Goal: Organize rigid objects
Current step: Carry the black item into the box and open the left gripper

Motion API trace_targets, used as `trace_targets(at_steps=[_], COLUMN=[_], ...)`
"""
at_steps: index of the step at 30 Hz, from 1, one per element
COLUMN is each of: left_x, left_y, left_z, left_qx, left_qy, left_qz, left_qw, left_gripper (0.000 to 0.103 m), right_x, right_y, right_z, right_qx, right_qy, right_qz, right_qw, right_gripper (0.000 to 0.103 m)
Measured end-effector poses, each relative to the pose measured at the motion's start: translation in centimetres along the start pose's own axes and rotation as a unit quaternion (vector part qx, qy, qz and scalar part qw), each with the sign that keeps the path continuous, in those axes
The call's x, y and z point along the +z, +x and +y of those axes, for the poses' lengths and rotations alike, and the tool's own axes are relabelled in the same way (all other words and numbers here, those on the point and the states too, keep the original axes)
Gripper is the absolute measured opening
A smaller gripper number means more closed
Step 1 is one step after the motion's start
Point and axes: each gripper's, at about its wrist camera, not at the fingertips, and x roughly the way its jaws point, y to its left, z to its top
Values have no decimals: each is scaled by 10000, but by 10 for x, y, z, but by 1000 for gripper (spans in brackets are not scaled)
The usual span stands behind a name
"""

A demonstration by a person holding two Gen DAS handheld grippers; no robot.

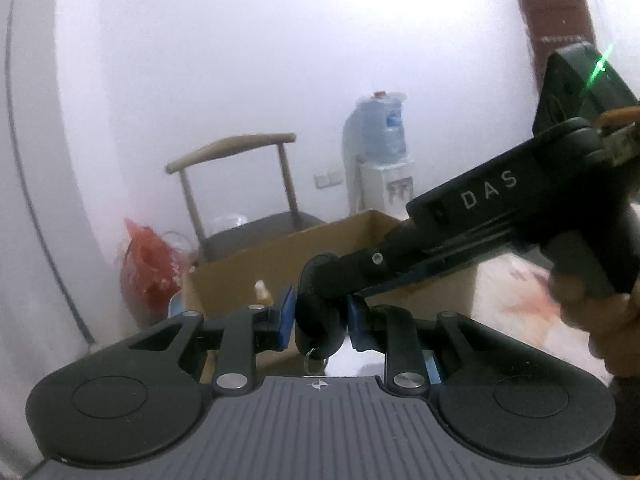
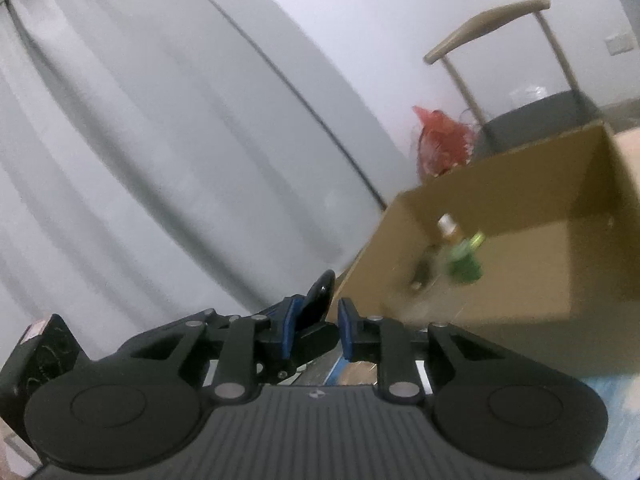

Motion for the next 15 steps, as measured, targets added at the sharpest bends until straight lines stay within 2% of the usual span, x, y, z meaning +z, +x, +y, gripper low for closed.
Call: trace_targets(at_steps=[3,6,8,11,15], left_x=[23,44,52,52,48], left_y=[40,93,137,187,233], left_z=[8,21,30,44,47], left_qx=[-160,-298,-304,-221,100], left_qy=[3,-82,-175,-434,-352], left_qz=[359,995,1533,2281,2803], left_qw=[9992,9946,9876,9724,9592], left_gripper=[25,25,25,26,26], right_x=[32,64,83,105,118], right_y=[10,34,54,93,127], right_z=[-23,-49,-72,-112,-150], right_qx=[-171,-492,-689,-883,-951], right_qy=[194,357,535,902,1251], right_qz=[115,395,656,1177,1539], right_qw=[9996,9974,9940,9850,9755], right_gripper=[24,22,22,22,22])
